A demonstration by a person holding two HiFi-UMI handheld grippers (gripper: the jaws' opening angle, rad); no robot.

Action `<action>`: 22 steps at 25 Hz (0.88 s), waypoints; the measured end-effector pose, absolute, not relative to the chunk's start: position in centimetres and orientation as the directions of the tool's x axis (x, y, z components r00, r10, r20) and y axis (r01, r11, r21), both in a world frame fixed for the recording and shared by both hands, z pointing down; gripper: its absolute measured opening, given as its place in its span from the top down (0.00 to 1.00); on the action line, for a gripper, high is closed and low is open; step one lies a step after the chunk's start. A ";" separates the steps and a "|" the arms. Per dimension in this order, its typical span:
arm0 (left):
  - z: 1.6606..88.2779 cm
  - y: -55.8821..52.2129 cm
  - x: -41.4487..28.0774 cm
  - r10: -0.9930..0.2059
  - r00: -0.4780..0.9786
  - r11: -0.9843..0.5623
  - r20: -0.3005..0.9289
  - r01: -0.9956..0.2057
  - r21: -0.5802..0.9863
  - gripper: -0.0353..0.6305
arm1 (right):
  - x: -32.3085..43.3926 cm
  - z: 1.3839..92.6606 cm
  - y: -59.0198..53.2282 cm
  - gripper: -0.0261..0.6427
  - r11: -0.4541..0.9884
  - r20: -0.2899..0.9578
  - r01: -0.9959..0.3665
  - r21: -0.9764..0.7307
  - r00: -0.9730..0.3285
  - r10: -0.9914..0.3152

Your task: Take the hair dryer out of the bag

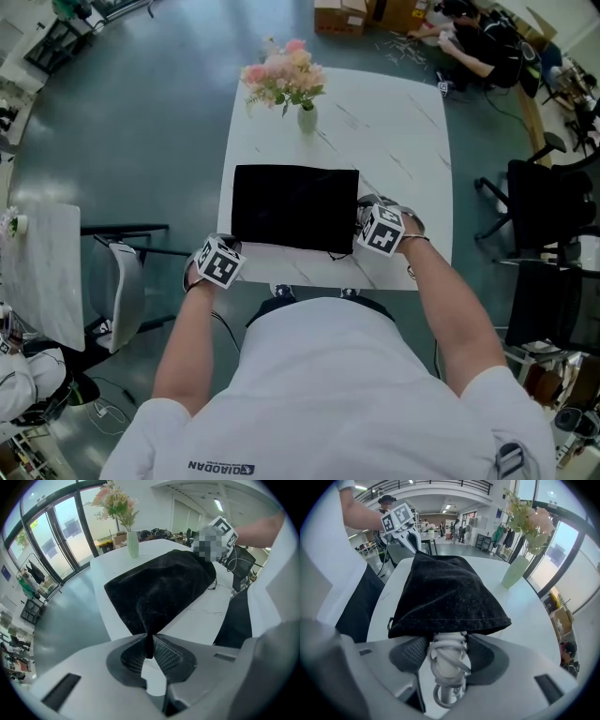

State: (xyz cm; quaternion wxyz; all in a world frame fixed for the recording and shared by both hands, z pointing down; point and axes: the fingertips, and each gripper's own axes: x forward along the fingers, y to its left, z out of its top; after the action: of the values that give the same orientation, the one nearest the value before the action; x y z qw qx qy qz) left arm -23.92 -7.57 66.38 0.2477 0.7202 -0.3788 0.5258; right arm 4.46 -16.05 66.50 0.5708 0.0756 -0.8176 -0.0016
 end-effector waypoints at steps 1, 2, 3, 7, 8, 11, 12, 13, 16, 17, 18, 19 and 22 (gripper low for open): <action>66.5 -7.3 -24.0 -0.278 0.157 -0.591 0.948 -0.806 -0.040 0.88 | 4.8 66.3 -15.9 0.57 0.989 0.932 -0.113 0.091 -0.340 -0.125; 66.8 -6.9 -24.2 -0.270 0.155 -0.590 0.950 -0.807 -0.036 0.88 | 5.1 66.2 -15.7 0.57 0.990 0.932 -0.103 0.093 -0.342 -0.123; 67.0 -6.4 -24.3 -0.262 0.154 -0.586 0.953 -0.810 -0.031 0.88 | 5.5 66.1 -15.5 0.57 0.991 0.931 -0.094 0.093 -0.344 -0.121; 68.0 -5.2 -24.8 -0.236 0.151 -0.568 0.960 -0.823 -0.010 0.88 | 7.5 66.3 -14.9 0.57 0.992 0.936 -0.086 0.097 -0.331 -0.120; 68.0 -5.1 -24.8 -0.233 0.149 -0.568 0.961 -0.823 -0.010 0.88 | 8.1 66.5 -14.9 0.57 0.991 0.939 -0.090 0.098 -0.322 -0.122; 68.5 -5.0 -24.7 -0.219 0.151 -0.564 0.964 -0.826 0.001 0.88 | 9.7 67.1 -14.9 0.57 0.990 0.944 -0.107 0.096 -0.304 -0.125; 68.6 -5.0 -24.7 -0.220 0.151 -0.562 0.964 -0.827 0.002 0.88 | 10.0 67.2 -14.9 0.57 0.989 0.944 -0.113 0.097 -0.304 -0.128; 68.5 -5.1 -24.7 -0.222 0.152 -0.561 0.963 -0.828 0.001 0.88 | 10.1 67.3 -14.9 0.57 0.988 0.943 -0.118 0.099 -0.305 -0.131; 68.2 -5.0 -24.6 -0.219 0.180 -0.559 0.959 -0.829 0.028 0.81 | 10.1 67.4 -15.0 0.57 0.987 0.942 -0.121 0.110 -0.303 -0.142; 67.9 -4.8 -24.6 -0.214 0.200 -0.551 0.956 -0.833 0.051 0.74 | 10.1 67.5 -15.0 0.57 0.986 0.943 -0.120 0.115 -0.300 -0.146; 67.5 -4.6 -24.5 -0.212 0.221 -0.541 0.952 -0.838 0.075 0.70 | 10.0 67.5 -15.0 0.57 0.986 0.943 -0.119 0.119 -0.297 -0.150; 66.9 -4.5 -24.4 -0.212 0.244 -0.533 0.946 -0.841 0.098 0.68 | 10.0 67.5 -15.0 0.56 0.985 0.943 -0.119 0.123 -0.295 -0.154; 64.9 -5.2 -23.6 -0.251 0.300 -0.541 0.920 -0.832 0.123 0.68 | 10.2 67.6 -14.9 0.56 0.982 0.946 -0.142 0.125 -0.280 -0.161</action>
State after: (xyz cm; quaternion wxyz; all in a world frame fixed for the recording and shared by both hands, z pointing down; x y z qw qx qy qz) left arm -23.60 -5.18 64.90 0.3111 0.7436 -0.3641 0.4666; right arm 10.22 -14.92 67.63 0.5923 0.0948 -0.8001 -0.0078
